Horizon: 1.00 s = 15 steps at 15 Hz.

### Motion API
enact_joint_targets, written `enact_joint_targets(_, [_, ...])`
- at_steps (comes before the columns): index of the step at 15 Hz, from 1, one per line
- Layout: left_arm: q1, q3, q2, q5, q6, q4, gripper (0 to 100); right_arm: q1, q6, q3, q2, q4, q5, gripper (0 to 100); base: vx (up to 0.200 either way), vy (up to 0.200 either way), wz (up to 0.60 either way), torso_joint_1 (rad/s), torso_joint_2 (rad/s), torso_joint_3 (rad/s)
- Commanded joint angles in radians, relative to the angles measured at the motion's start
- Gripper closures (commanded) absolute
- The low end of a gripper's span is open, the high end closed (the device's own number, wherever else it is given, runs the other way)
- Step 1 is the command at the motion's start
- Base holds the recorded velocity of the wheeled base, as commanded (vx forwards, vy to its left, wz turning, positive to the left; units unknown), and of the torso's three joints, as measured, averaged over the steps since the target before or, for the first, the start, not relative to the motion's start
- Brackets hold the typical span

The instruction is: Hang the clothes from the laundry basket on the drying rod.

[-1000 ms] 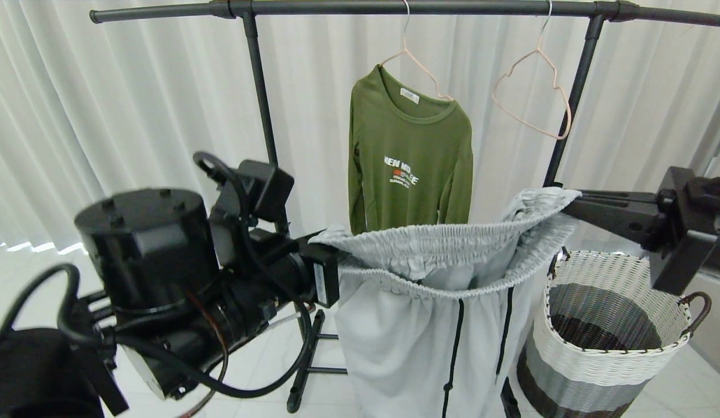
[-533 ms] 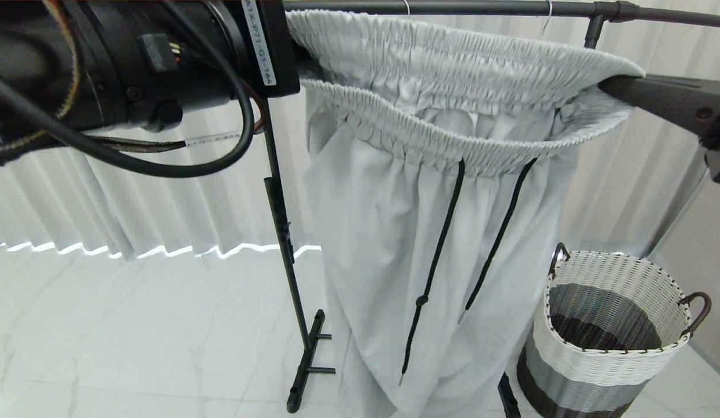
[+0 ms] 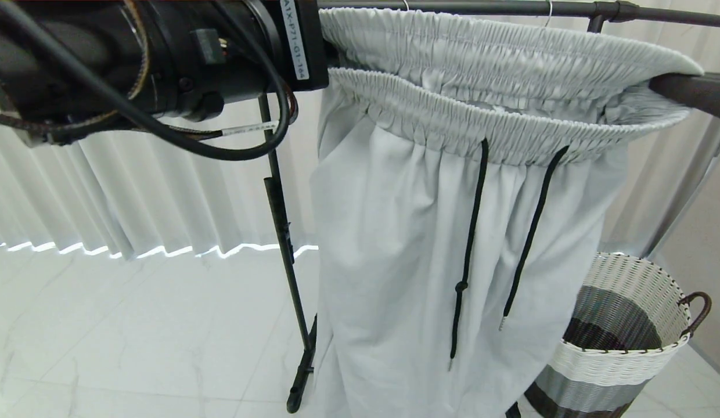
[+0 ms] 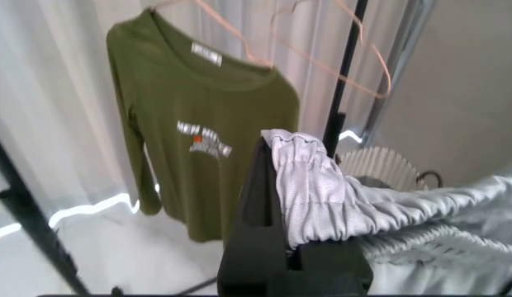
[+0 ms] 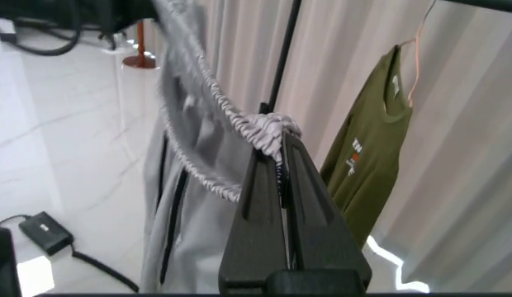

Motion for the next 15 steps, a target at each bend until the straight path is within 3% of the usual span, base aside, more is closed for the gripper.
enact_joint_targets(1, [-0.001,-0.144,0.128,0.000,0.000,0.010,100,0.008,-0.020,0.008,-0.085,0.050,0.024,100,0.000,0.000,0.00,0.000,0.00,0.000])
enact_joint_targets(4, [-0.003,-0.256,0.201,0.000,-0.004,0.054,100,0.009,-0.021,0.019,-0.143,0.124,0.133,100,0.000,0.000,0.00,0.000,0.00,0.000])
enact_joint_targets(9, [-0.003,-0.216,0.175,0.002,-0.006,0.060,100,0.011,-0.026,0.022,-0.140,0.126,0.133,100,0.000,0.000,0.00,0.000,0.00,0.000])
enact_joint_targets(11, [-0.003,-0.178,0.129,0.002,-0.006,0.105,100,0.004,-0.026,0.019,-0.128,0.124,0.127,100,0.000,0.000,0.00,0.000,0.00,0.000])
enact_joint_targets(13, [-0.014,-0.138,0.023,-0.004,-0.006,0.229,100,-0.063,-0.026,0.006,-0.082,0.115,0.123,100,0.000,0.000,0.00,0.000,0.00,0.000])
enact_joint_targets(15, [-0.038,-0.098,-0.072,-0.006,-0.004,0.284,100,-0.100,-0.026,-0.018,-0.023,0.080,0.106,100,0.000,0.000,0.00,0.000,0.00,0.000])
